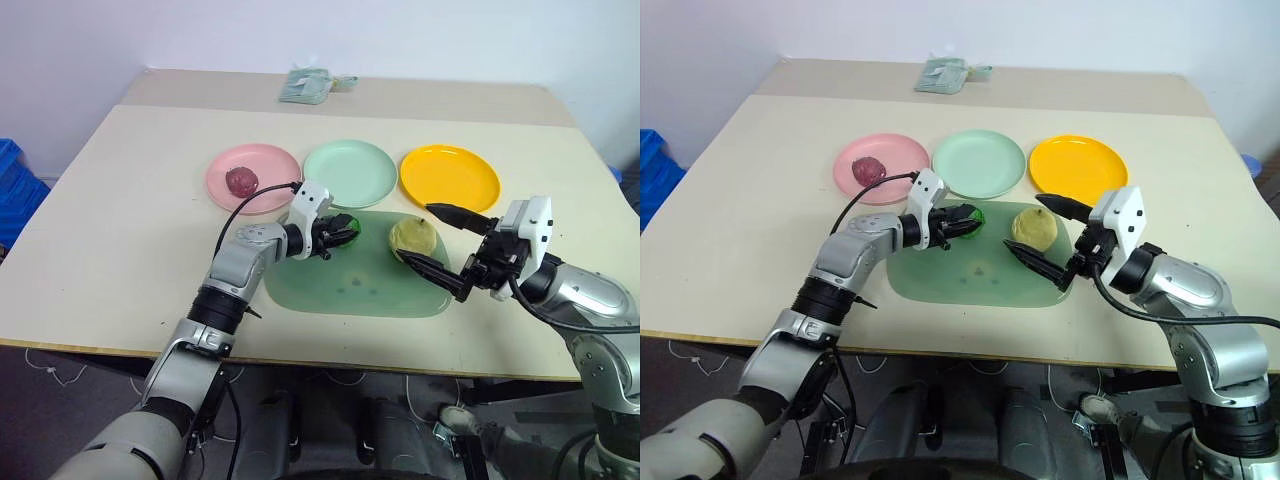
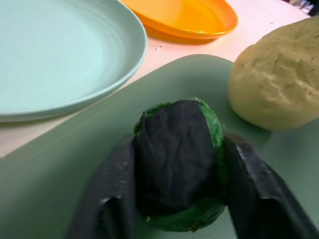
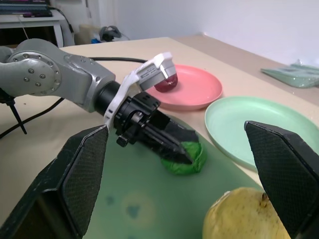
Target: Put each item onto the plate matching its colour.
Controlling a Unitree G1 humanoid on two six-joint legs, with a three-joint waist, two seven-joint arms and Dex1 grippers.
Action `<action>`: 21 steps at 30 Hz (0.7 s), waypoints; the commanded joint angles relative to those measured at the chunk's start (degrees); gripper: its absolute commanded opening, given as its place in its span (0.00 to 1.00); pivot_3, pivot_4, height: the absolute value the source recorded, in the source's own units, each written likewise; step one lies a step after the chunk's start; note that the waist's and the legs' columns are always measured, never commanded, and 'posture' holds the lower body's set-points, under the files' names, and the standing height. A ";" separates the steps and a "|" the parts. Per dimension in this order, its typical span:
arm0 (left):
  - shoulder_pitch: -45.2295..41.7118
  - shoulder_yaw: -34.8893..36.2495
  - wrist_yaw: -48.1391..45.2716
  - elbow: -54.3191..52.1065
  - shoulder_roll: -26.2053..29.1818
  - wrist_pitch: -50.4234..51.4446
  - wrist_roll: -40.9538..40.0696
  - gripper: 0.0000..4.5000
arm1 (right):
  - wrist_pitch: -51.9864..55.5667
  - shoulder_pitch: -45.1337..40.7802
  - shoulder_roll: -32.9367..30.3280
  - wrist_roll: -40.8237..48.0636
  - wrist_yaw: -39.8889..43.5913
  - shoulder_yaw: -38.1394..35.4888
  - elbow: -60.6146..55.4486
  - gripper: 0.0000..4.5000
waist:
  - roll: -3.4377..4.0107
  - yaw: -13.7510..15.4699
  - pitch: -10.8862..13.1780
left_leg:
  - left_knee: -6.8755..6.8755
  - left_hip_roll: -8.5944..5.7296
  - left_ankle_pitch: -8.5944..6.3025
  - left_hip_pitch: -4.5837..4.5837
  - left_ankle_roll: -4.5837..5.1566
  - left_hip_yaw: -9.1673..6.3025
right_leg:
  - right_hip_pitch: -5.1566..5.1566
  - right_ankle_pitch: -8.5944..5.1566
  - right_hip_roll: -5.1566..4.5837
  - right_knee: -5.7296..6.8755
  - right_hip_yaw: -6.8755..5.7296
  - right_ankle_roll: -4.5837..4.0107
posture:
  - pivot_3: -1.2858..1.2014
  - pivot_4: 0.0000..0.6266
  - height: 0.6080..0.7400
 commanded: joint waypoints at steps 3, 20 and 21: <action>-10.32 7.96 6.55 11.30 -2.52 -7.71 -0.33 0.42 | -0.92 0.17 -0.13 0.65 -0.39 -1.88 -2.34 1.00 | -0.01 0.71 0.01 | 0.08 0.00 0.01 -0.20 0.01 -0.01 | -0.18 0.01 0.01 0.01 0.00 0.02 | 0.52 0.24 1.00; -32.86 14.36 14.93 52.54 -5.55 -26.66 7.61 0.42 | -3.29 -3.24 0.85 -2.37 -2.57 -1.03 0.19 1.00 | -0.17 1.19 0.10 | 0.14 -0.03 -0.03 -0.50 0.12 0.16 | -0.48 0.09 0.07 0.09 -0.01 0.16 | 0.52 0.24 1.00; -32.80 14.42 15.05 52.74 -5.76 -26.76 7.93 0.42 | -3.55 -3.67 1.19 -2.80 -3.17 -0.88 0.40 1.00 | -0.17 1.19 0.10 | 0.14 -0.03 -0.02 -0.50 0.11 0.16 | -0.48 0.09 0.07 0.09 -0.01 0.16 | 0.52 0.24 1.00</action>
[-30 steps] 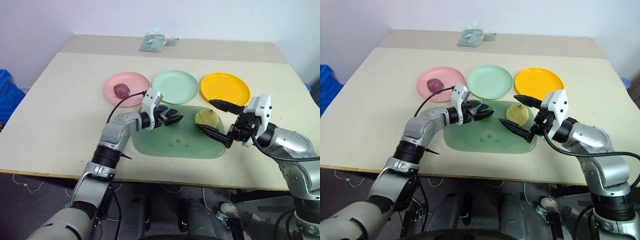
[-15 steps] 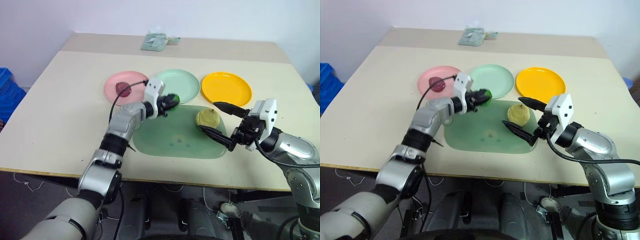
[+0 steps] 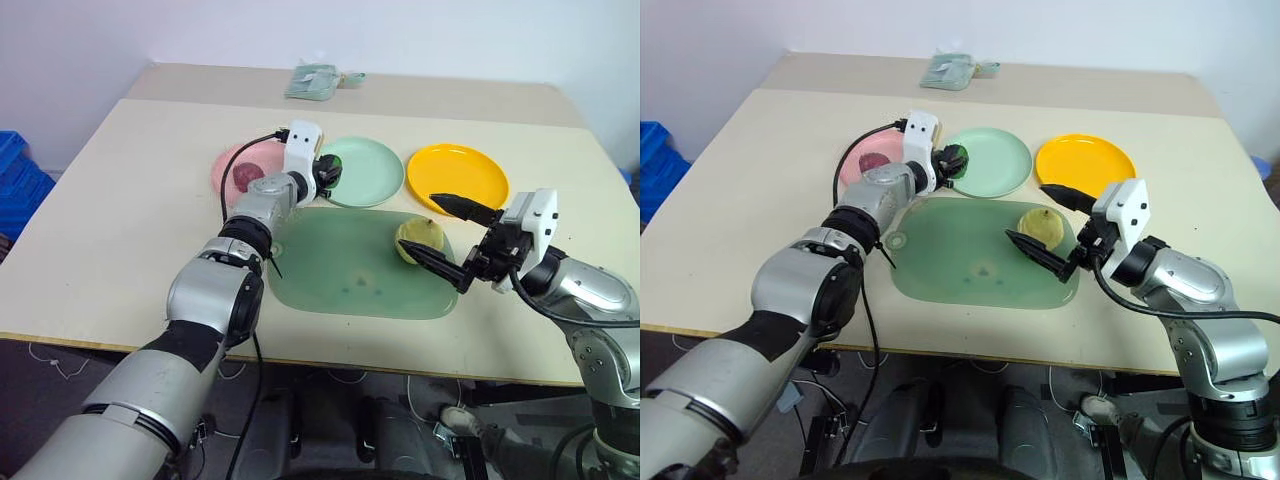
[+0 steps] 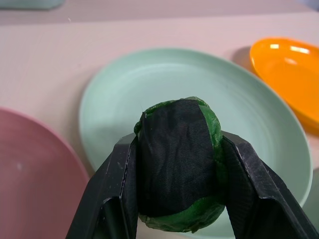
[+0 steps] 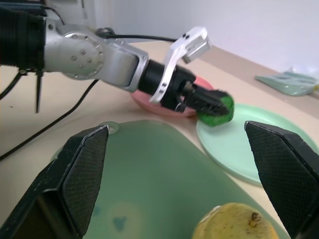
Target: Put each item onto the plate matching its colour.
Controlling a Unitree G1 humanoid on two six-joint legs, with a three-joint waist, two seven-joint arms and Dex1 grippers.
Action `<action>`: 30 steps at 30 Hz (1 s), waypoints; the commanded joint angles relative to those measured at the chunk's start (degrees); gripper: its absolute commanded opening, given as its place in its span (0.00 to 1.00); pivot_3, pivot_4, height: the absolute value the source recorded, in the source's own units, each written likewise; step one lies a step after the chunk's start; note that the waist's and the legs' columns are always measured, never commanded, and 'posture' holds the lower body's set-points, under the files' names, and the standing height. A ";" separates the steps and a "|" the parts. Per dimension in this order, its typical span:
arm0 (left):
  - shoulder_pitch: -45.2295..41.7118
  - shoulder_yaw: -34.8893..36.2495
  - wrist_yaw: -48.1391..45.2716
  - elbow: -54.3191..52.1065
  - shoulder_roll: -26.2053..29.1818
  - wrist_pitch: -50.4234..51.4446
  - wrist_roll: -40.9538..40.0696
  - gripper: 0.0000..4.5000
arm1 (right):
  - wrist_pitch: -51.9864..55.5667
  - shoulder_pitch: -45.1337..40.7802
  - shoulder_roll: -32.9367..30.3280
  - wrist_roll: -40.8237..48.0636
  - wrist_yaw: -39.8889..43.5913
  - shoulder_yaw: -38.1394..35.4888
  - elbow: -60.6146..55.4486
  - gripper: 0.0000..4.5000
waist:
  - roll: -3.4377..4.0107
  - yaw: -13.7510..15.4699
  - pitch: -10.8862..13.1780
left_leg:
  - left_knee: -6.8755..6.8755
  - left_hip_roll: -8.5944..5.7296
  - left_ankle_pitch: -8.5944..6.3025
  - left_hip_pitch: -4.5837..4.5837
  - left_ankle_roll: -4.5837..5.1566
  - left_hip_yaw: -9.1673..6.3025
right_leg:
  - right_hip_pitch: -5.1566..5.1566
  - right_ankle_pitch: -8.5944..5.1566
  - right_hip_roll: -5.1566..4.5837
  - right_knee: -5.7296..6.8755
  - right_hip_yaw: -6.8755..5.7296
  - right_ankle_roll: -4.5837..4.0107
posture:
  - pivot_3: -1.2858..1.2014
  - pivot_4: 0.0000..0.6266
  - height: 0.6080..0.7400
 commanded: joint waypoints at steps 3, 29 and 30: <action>-2.54 1.26 0.89 -0.16 -0.85 -1.93 1.95 0.42 | -2.17 -2.87 1.95 -1.90 -2.95 -0.35 -0.07 1.00 | -0.01 0.01 0.00 | 0.01 0.00 0.01 0.01 -0.01 0.00 | 0.00 0.00 0.00 0.00 0.00 0.00 | 0.52 0.24 1.00; -2.80 3.79 0.73 -0.20 -2.62 -2.30 4.26 0.99 | -6.57 -9.44 6.09 -11.35 -8.84 0.72 8.09 1.00 | -0.01 -0.07 0.00 | 0.01 0.00 0.02 0.01 -0.02 0.04 | -0.01 0.00 0.00 0.06 0.01 0.00 | 0.52 0.24 1.00; -2.78 4.00 0.88 -0.23 -2.64 -2.37 4.20 0.99 | -6.57 -9.38 6.15 -11.36 -8.87 0.69 8.08 1.00 | -0.01 -0.08 0.00 | 0.01 0.00 0.02 0.01 -0.02 0.04 | -0.01 0.01 0.00 0.06 0.01 0.00 | 0.52 0.24 1.00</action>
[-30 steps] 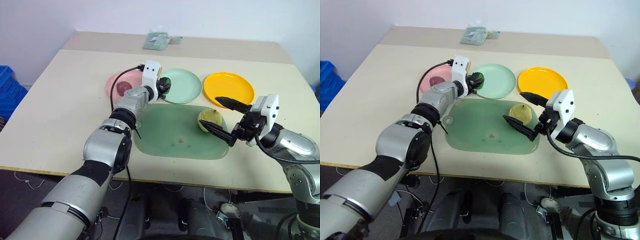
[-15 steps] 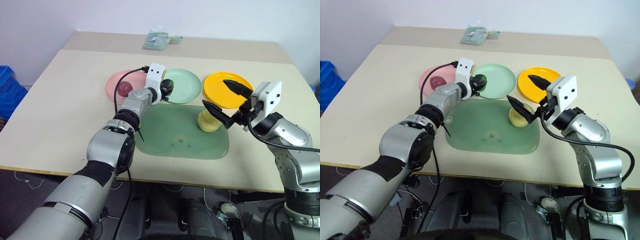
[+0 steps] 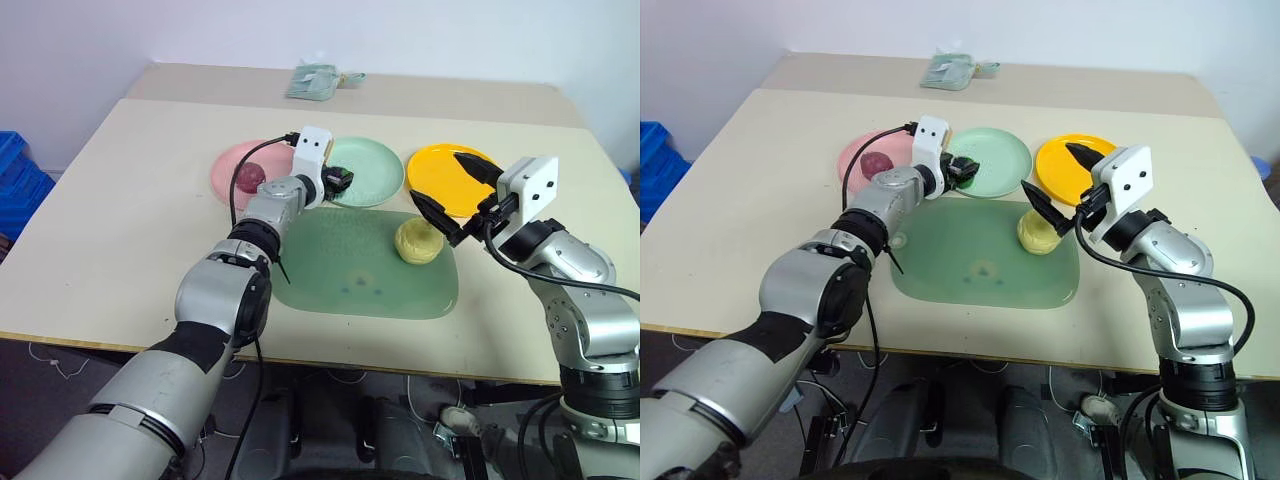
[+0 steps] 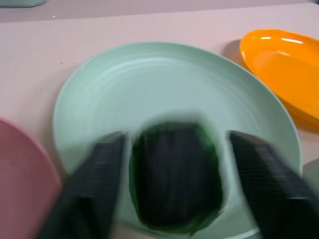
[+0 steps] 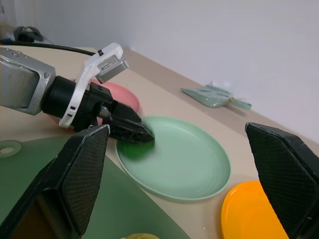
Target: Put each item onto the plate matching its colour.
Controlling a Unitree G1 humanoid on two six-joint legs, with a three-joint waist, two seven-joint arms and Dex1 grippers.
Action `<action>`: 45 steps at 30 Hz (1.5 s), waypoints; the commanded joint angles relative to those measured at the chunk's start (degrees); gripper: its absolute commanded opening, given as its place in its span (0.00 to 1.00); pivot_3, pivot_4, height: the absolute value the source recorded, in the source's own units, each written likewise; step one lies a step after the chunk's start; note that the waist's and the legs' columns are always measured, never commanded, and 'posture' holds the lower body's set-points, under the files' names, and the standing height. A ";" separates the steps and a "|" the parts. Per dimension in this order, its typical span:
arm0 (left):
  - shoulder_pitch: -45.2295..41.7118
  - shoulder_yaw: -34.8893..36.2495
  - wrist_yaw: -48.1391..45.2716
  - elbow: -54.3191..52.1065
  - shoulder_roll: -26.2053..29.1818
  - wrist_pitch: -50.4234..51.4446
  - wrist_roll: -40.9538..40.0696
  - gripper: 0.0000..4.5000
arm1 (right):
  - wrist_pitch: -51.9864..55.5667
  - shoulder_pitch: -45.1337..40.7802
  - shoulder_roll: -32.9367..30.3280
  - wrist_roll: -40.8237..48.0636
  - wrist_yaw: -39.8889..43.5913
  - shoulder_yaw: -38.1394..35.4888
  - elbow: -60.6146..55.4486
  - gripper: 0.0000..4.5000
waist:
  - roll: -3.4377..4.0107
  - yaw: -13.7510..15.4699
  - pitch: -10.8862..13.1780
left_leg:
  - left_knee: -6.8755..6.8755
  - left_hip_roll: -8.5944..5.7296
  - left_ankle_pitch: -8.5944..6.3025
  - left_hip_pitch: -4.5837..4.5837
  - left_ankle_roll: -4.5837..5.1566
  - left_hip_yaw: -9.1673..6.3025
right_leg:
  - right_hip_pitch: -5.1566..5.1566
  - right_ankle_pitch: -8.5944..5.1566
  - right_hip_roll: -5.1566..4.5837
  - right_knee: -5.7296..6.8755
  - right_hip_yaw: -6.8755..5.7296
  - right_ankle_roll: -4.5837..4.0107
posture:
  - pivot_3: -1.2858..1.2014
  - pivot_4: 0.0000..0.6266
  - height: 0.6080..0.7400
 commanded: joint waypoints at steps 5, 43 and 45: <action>-2.07 2.43 -3.49 -2.98 0.72 -3.06 -1.71 0.99 | -0.50 0.57 0.19 0.42 0.24 -0.84 -1.15 1.00 | 0.00 -0.03 0.00 | 0.00 0.00 0.01 0.01 -0.01 0.00 | 0.00 0.00 0.00 0.02 0.00 0.00 | 0.52 0.24 1.00; 57.30 5.15 -35.18 -98.11 33.64 28.45 -36.41 1.00 | -2.62 -10.13 2.91 -3.72 7.33 5.91 23.66 0.65 | 0.23 -1.67 -0.09 | -0.03 0.14 0.14 0.10 -0.24 -0.01 | -0.08 0.06 0.18 0.14 0.22 -0.16 | 0.52 0.24 1.00; 59.08 6.16 -35.86 -99.46 34.94 28.96 -38.00 1.00 | -4.95 -14.24 2.43 -4.52 7.52 5.31 28.58 0.65 | 0.24 -1.78 -0.09 | -0.04 0.14 0.15 0.10 -0.26 -0.01 | -0.11 0.06 0.19 0.17 0.23 -0.17 | 0.52 0.24 1.00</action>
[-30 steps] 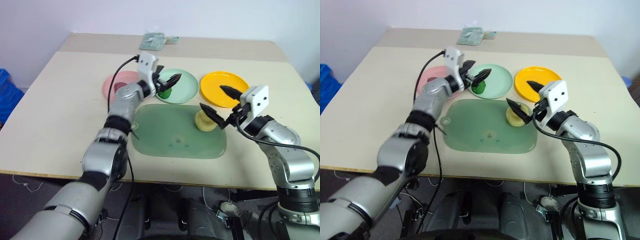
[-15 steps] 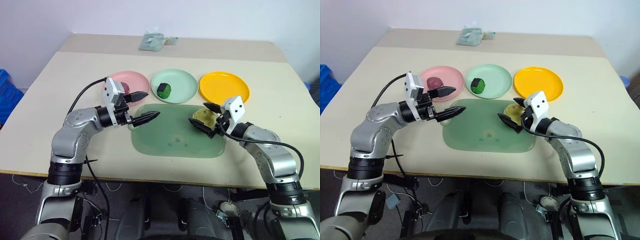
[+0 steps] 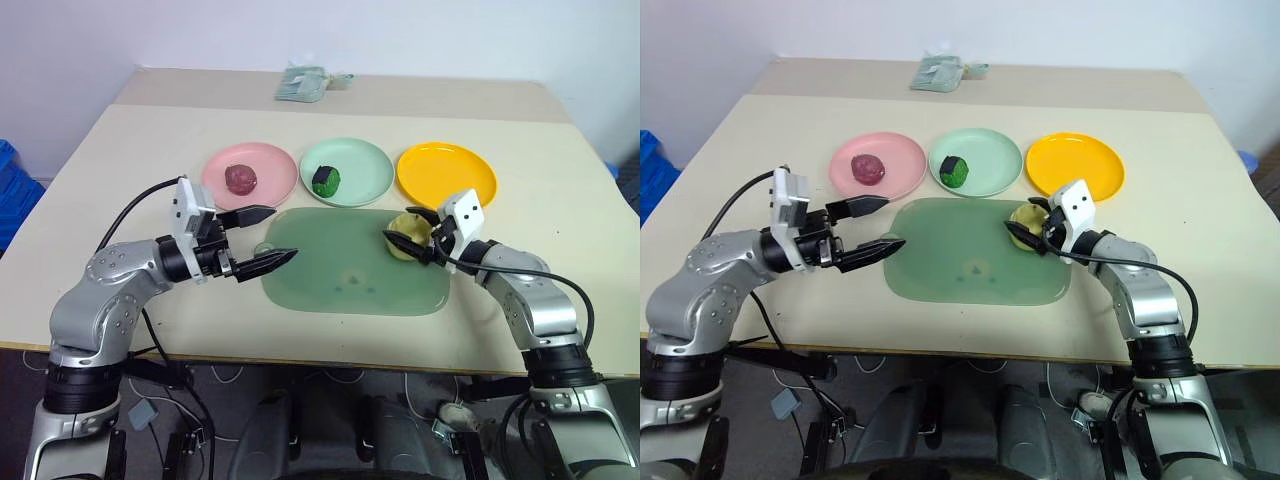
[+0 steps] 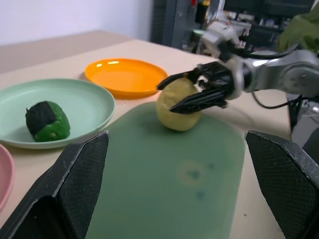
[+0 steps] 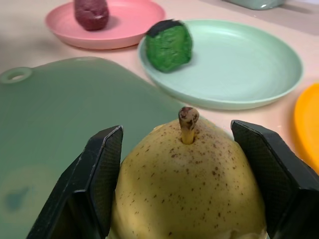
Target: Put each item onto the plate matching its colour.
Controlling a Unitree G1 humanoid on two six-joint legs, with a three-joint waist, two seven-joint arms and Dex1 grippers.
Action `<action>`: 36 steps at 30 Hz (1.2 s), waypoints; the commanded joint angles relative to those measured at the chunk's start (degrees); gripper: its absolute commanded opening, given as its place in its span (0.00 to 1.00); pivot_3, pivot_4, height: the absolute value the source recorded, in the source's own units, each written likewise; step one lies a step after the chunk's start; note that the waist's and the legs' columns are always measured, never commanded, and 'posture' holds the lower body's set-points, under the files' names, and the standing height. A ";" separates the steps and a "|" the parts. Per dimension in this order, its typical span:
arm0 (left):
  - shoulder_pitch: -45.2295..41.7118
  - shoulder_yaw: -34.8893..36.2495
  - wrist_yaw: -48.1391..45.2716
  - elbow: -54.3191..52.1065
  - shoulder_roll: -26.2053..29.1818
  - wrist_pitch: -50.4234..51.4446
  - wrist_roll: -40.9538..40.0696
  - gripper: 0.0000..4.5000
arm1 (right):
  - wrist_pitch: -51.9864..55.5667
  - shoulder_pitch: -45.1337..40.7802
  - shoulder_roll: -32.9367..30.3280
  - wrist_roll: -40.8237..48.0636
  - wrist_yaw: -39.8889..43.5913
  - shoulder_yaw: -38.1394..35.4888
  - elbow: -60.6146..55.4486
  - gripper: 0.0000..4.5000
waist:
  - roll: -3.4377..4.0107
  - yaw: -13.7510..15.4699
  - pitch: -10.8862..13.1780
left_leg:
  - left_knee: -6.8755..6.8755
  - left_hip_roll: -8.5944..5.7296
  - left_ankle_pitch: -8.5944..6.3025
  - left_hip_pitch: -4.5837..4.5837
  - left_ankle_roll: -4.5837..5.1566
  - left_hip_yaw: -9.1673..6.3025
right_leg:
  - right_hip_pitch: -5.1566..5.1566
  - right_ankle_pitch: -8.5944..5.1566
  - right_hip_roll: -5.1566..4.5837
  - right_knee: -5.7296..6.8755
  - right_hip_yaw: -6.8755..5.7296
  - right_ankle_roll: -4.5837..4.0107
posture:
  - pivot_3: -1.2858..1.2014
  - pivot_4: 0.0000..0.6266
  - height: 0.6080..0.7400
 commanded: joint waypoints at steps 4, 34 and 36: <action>4.28 4.02 0.05 -5.68 3.37 0.05 -4.63 1.00 | -13.51 -18.05 -0.72 -5.87 -4.33 -3.44 24.72 0.65 | 0.02 -0.28 0.01 | -0.01 0.00 0.00 0.01 -0.01 0.03 | -0.01 0.00 0.00 0.00 0.00 -0.01 | 0.52 0.24 1.00; 26.25 7.85 22.21 -15.66 -2.68 -8.97 5.86 1.00 | -12.71 -23.46 -4.56 2.17 11.94 -12.28 24.17 0.99 | 0.08 -0.60 -0.01 | -0.18 0.04 0.10 0.00 -0.19 0.04 | 0.00 0.01 0.01 -0.11 0.06 -0.03 | 0.52 0.24 1.00; 27.91 7.82 21.70 -15.53 -2.80 -10.44 6.50 1.00 | -5.44 -14.22 -6.88 5.42 12.60 -12.63 10.90 0.99 | 0.09 -0.27 -0.01 | -0.16 0.04 -0.03 0.01 0.01 0.03 | 0.05 0.01 -0.02 -0.15 0.05 -0.03 | 0.52 0.24 1.00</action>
